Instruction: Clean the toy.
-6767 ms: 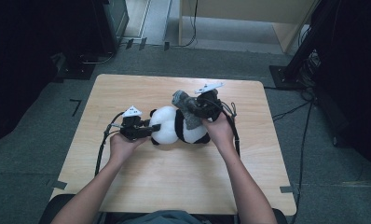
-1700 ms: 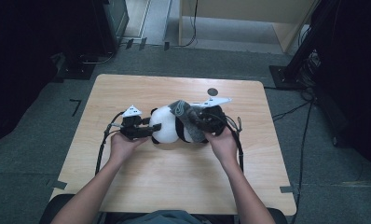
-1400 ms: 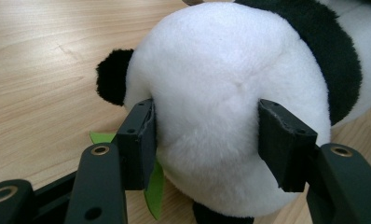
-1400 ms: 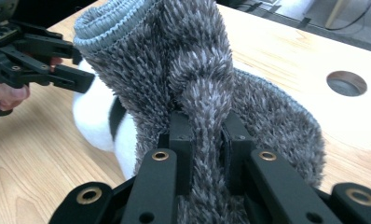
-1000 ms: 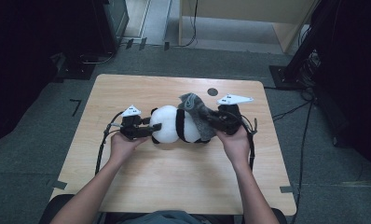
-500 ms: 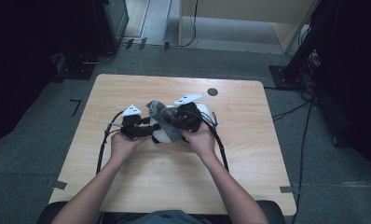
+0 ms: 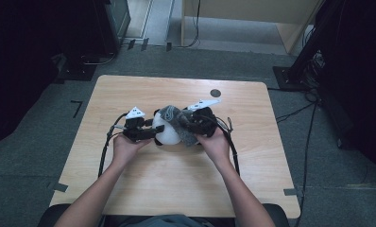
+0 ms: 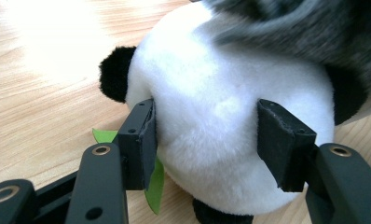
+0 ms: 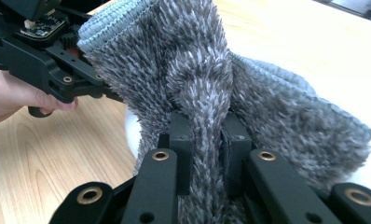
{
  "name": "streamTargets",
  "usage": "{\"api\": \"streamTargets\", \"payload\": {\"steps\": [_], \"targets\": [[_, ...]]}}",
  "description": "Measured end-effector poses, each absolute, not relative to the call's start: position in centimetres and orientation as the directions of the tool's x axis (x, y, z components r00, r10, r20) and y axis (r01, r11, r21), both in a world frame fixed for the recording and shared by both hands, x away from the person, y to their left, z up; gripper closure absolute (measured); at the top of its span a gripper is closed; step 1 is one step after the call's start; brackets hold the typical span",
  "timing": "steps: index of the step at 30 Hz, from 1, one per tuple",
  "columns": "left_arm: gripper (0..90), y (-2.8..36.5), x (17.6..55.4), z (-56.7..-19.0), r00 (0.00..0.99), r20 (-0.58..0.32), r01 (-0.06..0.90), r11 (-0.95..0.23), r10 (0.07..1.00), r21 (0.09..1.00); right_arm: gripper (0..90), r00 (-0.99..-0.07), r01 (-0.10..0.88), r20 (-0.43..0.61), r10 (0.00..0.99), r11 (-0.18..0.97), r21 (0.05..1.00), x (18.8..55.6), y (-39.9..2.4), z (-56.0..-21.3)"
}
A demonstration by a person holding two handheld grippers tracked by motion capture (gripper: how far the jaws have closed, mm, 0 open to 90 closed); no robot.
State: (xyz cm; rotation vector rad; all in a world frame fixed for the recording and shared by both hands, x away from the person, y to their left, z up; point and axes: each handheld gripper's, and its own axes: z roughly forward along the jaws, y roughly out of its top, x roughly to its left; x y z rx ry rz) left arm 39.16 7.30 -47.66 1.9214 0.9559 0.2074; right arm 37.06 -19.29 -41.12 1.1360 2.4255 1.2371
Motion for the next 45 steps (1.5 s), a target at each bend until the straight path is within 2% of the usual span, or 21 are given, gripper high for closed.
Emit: {"api": "streamTargets", "payload": {"steps": [2, 10, 18, 24, 34, 42, 45], "targets": [[42.8, 7.4, 39.2, -47.7, 0.679, -0.245, 0.538, -0.242, 0.692, 0.808, 79.6, -0.680, 0.540, 0.143, 0.719, 0.360, 0.761, 36.8, -20.1, -40.6], [42.7, 7.4, 39.3, -47.7, 0.677, -0.256, 0.545, -0.236, 0.690, 0.805, 79.7, -0.622, 0.567, 0.171, 0.765, 0.289, 0.771, 36.2, -24.3, -39.3], [41.6, 7.8, 39.2, -47.8, 0.694, -0.272, 0.538, -0.228, 0.667, 0.812, 79.5, -0.551, 0.520, 0.151, 0.821, 0.197, 0.831, 35.8, -28.2, -37.0], [41.2, 7.9, 39.2, -47.8, 0.700, -0.273, 0.538, -0.235, 0.660, 0.809, 79.4, -0.532, 0.549, 0.214, 0.819, 0.141, 0.824, 36.8, -29.0, -38.5], [41.5, 7.5, 39.4, -47.7, 0.692, -0.259, 0.534, -0.237, 0.674, 0.811, 78.7, -0.497, 0.556, 0.158, 0.853, 0.174, 0.813, 37.7, -28.0, -42.2], [41.6, 7.6, 39.8, -47.6, 0.697, -0.284, 0.548, -0.234, 0.658, 0.803, 79.4, -0.461, 0.584, 0.238, 0.855, 0.090, 0.807, 37.6, -28.8, -44.1], [41.4, 7.6, 40.0, -47.6, 0.696, -0.291, 0.554, -0.233, 0.657, 0.799, 80.0, -0.435, 0.603, 0.240, 0.868, 0.083, 0.793, 37.7, -29.1, -44.6]]}}
